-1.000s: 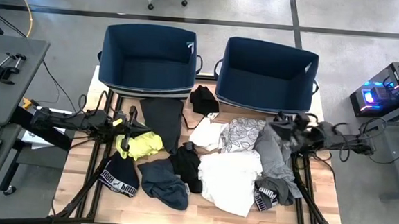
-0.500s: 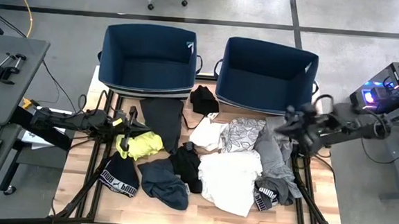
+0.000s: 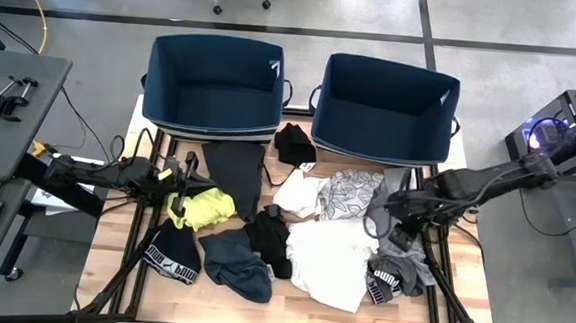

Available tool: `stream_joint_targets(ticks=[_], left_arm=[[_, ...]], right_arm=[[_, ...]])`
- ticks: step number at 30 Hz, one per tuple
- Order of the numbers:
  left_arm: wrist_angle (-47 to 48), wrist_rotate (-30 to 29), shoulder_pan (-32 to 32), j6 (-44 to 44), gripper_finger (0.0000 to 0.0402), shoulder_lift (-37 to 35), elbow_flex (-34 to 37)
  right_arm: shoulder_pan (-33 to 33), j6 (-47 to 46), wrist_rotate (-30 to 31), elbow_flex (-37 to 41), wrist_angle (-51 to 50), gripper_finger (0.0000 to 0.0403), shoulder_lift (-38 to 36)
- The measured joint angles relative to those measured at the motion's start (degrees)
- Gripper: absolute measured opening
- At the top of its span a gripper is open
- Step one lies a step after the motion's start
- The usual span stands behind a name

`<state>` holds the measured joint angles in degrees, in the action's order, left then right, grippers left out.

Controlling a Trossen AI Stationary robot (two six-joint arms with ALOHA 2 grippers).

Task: Sort clothes
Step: Put the gray shirt into the right laundry bin

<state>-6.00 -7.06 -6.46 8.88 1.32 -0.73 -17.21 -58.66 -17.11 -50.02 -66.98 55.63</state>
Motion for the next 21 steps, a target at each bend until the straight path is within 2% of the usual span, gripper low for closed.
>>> stream_joint_targets(ticks=[3,8,12,16,21], left_arm=[[0.02,-0.01,0.0,0.0,0.0001,0.0,0.0],[0.04,0.0,0.0,1.44,0.0001,0.0,0.0],[0.04,0.01,0.0,2.01,0.0001,0.0,0.0],[0.04,0.01,-0.01,2.06,0.0001,0.01,0.0],[0.04,0.01,0.0,2.13,0.0001,0.0,0.0]], right_arm=[[0.04,-2.46,3.36,2.39,-1.45,0.0021,1.57],[0.34,-5.85,4.87,4.05,-5.6,0.0021,2.2],[0.33,-9.6,9.72,4.02,-6.26,0.0033,1.31],[0.35,-11.68,15.22,4.11,-6.48,0.0087,1.35],[1.58,-17.13,17.16,8.34,-6.01,0.0194,1.44]])
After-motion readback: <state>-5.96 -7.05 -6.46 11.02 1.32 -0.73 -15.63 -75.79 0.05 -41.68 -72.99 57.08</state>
